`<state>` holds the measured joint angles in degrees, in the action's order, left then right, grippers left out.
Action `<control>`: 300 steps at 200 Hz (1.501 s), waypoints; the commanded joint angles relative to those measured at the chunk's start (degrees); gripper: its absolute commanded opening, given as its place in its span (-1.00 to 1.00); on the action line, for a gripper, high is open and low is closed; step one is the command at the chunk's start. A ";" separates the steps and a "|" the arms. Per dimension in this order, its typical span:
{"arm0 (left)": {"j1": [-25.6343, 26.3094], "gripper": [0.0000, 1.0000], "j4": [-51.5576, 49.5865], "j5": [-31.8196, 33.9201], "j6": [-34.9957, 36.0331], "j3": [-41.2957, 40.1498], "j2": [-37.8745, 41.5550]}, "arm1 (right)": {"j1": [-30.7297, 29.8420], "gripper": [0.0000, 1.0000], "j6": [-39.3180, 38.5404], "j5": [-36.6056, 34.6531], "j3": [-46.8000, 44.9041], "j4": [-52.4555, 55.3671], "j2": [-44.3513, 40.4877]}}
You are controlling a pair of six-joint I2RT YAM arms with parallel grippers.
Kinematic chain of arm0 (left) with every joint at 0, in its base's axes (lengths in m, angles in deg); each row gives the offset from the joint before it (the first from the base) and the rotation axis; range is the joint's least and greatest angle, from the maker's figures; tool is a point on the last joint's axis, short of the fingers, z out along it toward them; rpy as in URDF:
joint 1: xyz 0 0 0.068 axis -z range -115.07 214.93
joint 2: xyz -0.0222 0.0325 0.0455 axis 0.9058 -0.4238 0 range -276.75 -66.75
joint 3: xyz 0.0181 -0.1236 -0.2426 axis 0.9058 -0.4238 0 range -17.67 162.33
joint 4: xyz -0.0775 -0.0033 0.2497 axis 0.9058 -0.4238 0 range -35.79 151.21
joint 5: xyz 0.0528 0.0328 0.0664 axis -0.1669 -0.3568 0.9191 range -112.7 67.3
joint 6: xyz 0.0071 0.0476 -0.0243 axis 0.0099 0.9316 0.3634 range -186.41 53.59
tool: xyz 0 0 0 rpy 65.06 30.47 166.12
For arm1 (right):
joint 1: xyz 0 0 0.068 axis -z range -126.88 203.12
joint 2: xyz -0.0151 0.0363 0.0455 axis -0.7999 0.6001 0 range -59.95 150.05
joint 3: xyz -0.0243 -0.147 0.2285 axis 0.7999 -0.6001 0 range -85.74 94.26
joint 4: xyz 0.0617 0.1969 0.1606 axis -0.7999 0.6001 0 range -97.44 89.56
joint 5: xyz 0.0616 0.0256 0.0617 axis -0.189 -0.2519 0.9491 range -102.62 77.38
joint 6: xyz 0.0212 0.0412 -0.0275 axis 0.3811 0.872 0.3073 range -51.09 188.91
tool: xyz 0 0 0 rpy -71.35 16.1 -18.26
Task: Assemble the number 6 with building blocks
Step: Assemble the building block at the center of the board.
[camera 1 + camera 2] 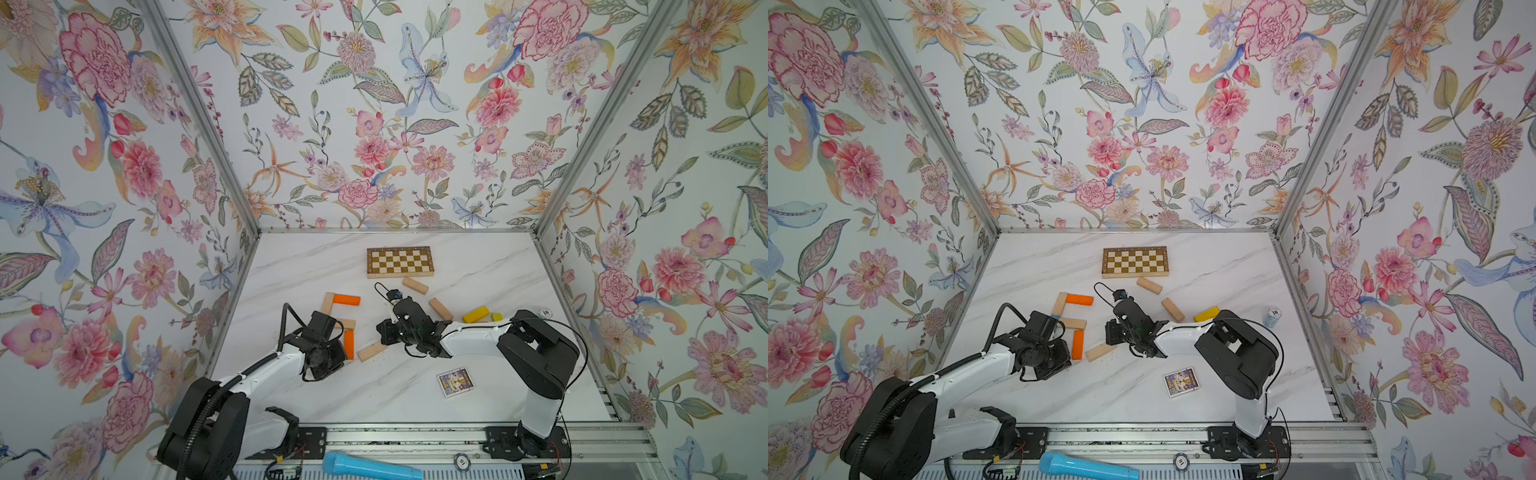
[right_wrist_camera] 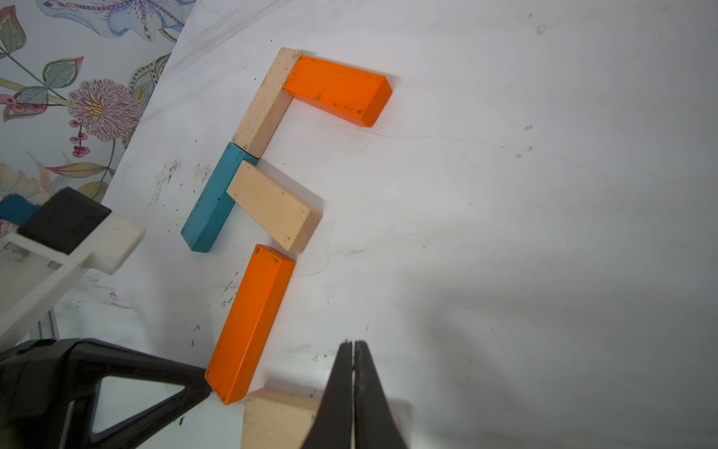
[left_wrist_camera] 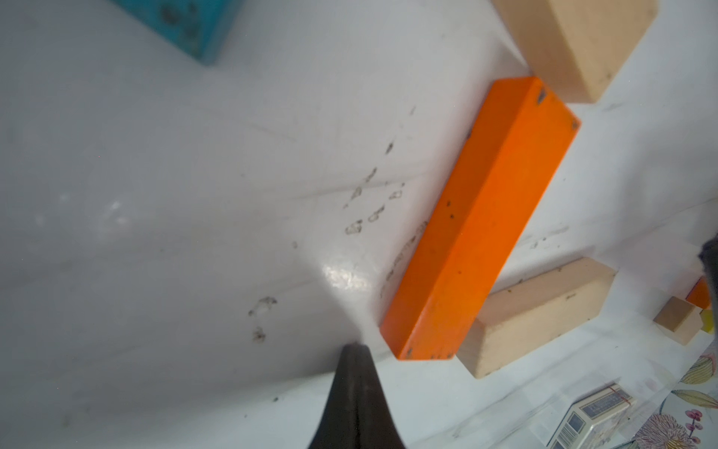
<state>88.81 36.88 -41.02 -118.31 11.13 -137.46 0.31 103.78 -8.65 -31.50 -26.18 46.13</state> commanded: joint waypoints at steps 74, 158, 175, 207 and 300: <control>1.70 -1.00 0.18 -0.13 -0.37 1.88 -2.40 | 0.35 -0.86 -1.74 -1.15 -2.31 -0.45 -2.06; -0.80 -1.00 0.19 1.34 -1.49 0.91 0.39 | 0.06 -0.63 -5.76 -1.05 -4.12 -1.53 -3.85; -0.97 -1.00 0.54 0.94 -1.45 1.33 -0.02 | -0.09 -0.61 -5.69 -1.05 -4.30 -1.69 -3.94; -1.03 -1.00 1.21 0.41 -1.38 1.60 -0.74 | -0.42 -0.58 -6.03 -1.07 -4.65 -1.91 -4.21; -2.26 -1.00 1.59 -0.20 -1.21 1.11 -0.12 | -1.41 -0.53 -8.13 -1.42 -5.20 -1.91 -4.99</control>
<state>87.12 38.60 -40.91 -119.25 12.11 -138.05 -0.55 97.49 -9.00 -35.70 -27.23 43.31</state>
